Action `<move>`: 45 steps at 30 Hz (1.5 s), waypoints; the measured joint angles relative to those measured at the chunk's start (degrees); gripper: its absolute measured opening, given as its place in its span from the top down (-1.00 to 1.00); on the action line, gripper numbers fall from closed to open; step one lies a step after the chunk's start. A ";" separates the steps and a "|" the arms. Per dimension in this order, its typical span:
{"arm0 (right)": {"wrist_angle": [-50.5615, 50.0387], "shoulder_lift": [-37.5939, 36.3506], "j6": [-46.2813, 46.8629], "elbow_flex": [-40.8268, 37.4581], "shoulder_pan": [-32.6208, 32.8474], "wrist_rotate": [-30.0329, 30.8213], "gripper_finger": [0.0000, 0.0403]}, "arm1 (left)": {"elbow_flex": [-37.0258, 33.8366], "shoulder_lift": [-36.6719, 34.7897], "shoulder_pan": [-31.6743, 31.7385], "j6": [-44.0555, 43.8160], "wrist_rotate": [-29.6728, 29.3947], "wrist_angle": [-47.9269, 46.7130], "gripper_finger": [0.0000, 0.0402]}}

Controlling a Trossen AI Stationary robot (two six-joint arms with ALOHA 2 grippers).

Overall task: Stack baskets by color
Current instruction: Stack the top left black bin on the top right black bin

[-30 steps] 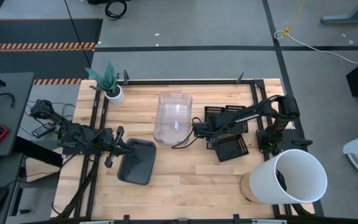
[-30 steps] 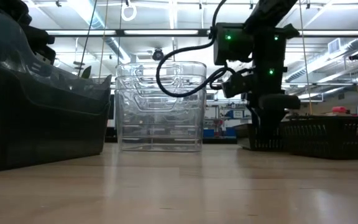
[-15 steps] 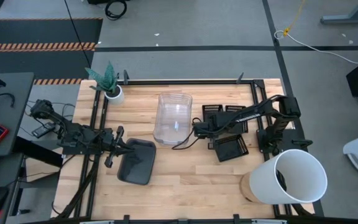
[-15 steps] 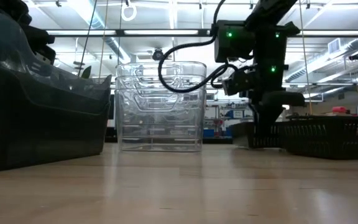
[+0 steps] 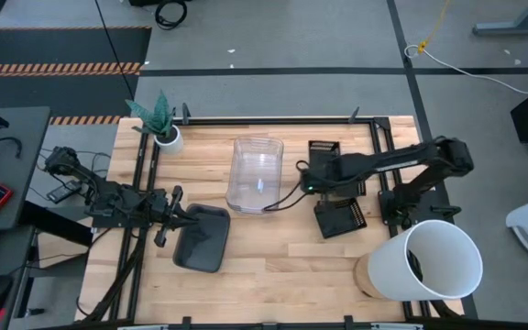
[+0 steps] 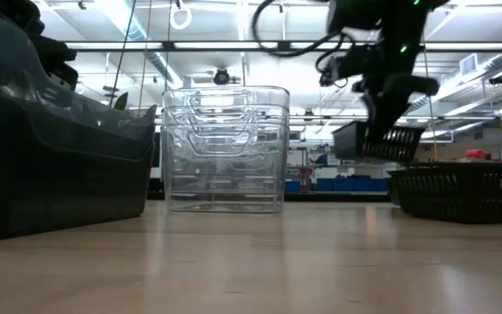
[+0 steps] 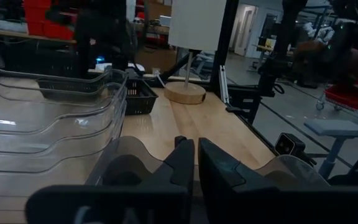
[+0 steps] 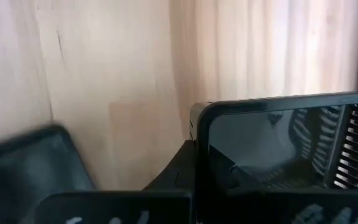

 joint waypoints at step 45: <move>0.00 -9.13 7.57 -13.64 -2.01 -9.30 0.61 | 0.02 0.00 0.00 0.00 0.02 0.01 0.83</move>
